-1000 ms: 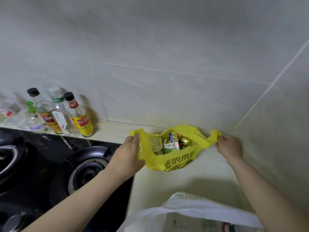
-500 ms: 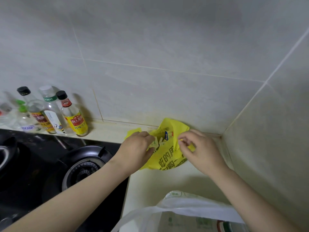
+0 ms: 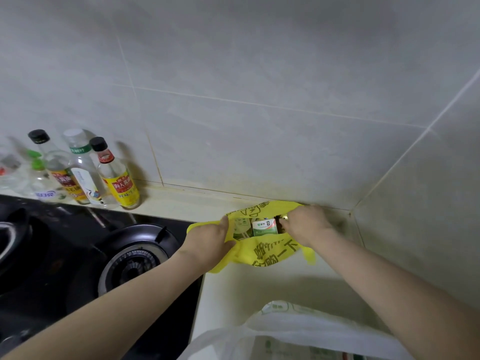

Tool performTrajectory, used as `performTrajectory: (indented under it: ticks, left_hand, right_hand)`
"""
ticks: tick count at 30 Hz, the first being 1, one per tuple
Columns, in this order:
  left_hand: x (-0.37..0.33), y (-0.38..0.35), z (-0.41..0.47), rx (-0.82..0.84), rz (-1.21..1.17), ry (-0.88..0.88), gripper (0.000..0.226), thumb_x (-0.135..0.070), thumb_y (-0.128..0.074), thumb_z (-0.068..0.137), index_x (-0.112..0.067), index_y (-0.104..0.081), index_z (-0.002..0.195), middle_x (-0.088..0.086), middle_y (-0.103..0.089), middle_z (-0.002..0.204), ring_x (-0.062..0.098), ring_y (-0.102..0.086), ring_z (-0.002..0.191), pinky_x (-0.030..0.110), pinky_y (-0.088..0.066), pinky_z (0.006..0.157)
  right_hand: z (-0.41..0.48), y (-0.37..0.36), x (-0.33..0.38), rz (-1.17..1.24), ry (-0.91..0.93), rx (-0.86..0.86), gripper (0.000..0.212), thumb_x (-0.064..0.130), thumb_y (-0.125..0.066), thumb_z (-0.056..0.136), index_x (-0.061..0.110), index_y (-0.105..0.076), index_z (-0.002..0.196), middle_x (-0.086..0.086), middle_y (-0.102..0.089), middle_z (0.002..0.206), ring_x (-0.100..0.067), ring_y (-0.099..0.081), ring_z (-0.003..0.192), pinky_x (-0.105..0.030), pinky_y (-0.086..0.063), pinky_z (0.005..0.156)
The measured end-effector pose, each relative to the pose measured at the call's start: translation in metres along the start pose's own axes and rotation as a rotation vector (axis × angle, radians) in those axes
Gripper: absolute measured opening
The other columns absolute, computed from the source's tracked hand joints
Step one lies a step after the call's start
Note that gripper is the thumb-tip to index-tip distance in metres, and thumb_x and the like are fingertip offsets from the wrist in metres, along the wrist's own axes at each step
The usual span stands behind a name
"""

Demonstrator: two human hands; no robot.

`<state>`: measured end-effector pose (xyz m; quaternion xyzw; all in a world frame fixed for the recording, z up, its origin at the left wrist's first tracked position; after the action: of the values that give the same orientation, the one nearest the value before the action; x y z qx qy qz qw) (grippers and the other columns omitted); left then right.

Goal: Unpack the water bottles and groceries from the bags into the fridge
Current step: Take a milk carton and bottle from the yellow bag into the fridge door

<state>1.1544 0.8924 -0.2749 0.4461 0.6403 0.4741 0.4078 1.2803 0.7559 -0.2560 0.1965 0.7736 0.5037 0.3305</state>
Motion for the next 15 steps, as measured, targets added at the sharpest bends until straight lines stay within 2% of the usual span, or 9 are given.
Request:
performTrajectory:
  ticks: [4, 6, 8, 12, 15]
  left_hand:
    - [0.006, -0.004, -0.001, -0.028, 0.014, 0.015, 0.098, -0.060, -0.047, 0.088, -0.011, 0.011, 0.150, 0.007, -0.052, 0.126, 0.024, -0.058, 0.105, 0.033, -0.048, 0.080]
    - [0.012, -0.010, 0.002, -0.036, 0.007, 0.027, 0.113, -0.067, -0.055, 0.079, -0.014, 0.018, 0.148, 0.006, -0.046, 0.133, 0.023, -0.058, 0.106, 0.035, -0.050, 0.085]
    - [0.018, -0.018, 0.004, -0.018, -0.019, 0.039, 0.123, -0.069, -0.061, 0.072, -0.019, 0.023, 0.147, 0.004, -0.044, 0.135, 0.022, -0.058, 0.106, 0.036, -0.051, 0.086]
    - [0.021, -0.027, 0.008, 0.017, -0.033, 0.023, 0.135, -0.071, -0.068, 0.062, -0.026, 0.029, 0.144, 0.002, -0.043, 0.137, 0.022, -0.056, 0.111, 0.033, -0.048, 0.088]
    - [0.021, -0.032, 0.009, 0.041, -0.066, 0.012, 0.136, -0.068, -0.071, 0.060, -0.028, 0.027, 0.145, 0.001, -0.042, 0.138, 0.023, -0.053, 0.116, 0.032, -0.046, 0.089]
  right_hand:
    - [-0.003, -0.011, -0.026, -0.045, -0.089, 0.055, 0.038, 0.048, -0.048, 0.093, 0.016, -0.059, 0.111, -0.003, -0.066, 0.115, -0.022, -0.062, 0.106, -0.028, -0.035, 0.074]
    - [-0.007, -0.016, -0.037, -0.062, -0.122, 0.047, 0.044, 0.051, -0.062, 0.081, 0.019, -0.056, 0.111, 0.000, -0.066, 0.112, -0.020, -0.062, 0.105, -0.030, -0.037, 0.083]
    - [-0.009, -0.028, -0.045, -0.084, -0.159, 0.059, 0.061, 0.054, -0.070, 0.071, 0.022, -0.051, 0.119, 0.000, -0.063, 0.117, -0.019, -0.058, 0.110, -0.034, -0.034, 0.095]
    - [-0.015, -0.056, -0.051, -0.011, -0.182, 0.148, 0.110, 0.062, -0.081, 0.053, 0.024, -0.029, 0.142, -0.007, -0.042, 0.139, -0.024, -0.041, 0.128, -0.040, -0.029, 0.103]
    - [-0.020, -0.070, -0.054, 0.095, -0.170, 0.153, 0.118, 0.063, -0.081, 0.051, 0.025, -0.024, 0.146, -0.007, -0.040, 0.140, -0.026, -0.040, 0.130, -0.041, -0.030, 0.104]
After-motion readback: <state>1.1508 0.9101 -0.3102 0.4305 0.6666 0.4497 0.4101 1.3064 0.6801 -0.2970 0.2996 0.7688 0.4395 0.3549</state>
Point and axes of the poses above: each hand's wrist, its own z-axis towards the middle knuckle, its own y-axis out of the back of the hand, x = y × z, the point moved 9 cm from there along z, towards the middle knuckle
